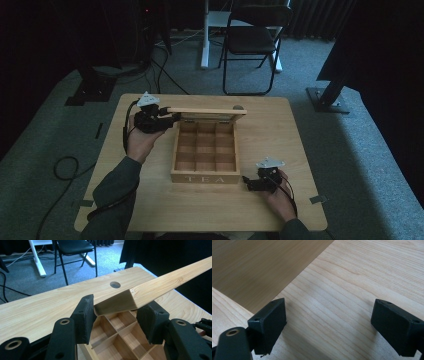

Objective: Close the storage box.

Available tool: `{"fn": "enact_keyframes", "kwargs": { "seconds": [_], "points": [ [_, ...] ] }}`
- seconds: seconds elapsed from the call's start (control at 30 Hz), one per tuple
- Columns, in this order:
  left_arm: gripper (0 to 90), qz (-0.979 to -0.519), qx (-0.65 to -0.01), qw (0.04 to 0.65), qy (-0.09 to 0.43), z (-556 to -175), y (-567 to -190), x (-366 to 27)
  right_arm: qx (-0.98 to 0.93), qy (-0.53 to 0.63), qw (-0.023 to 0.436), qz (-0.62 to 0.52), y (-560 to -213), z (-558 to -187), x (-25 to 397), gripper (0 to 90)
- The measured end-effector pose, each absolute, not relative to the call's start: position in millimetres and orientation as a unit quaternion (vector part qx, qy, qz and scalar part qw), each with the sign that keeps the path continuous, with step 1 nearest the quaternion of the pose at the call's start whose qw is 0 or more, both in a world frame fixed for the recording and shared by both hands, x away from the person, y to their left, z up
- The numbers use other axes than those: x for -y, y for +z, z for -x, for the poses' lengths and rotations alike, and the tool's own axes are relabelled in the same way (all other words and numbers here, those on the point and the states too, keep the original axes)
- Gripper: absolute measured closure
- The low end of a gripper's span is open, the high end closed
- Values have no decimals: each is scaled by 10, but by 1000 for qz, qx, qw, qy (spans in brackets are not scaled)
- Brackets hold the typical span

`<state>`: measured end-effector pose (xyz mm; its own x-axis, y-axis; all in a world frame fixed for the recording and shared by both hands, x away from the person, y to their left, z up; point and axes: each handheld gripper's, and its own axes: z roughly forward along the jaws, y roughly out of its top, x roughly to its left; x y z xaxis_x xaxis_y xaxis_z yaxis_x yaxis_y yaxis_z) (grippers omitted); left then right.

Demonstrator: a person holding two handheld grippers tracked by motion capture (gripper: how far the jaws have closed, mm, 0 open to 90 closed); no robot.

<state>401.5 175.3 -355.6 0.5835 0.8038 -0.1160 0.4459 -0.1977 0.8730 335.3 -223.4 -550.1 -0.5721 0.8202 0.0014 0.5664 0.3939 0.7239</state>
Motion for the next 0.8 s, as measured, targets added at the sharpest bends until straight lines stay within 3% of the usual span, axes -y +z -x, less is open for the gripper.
{"fn": "enact_keyframes", "kwargs": {
  "seconds": [0.8],
  "points": [
    [443, -748, -423, 478, 180, -3851, -3675, -1755, -815, 349, 181, -426, -5500, -3353, 2234, 126]
  ]
}}
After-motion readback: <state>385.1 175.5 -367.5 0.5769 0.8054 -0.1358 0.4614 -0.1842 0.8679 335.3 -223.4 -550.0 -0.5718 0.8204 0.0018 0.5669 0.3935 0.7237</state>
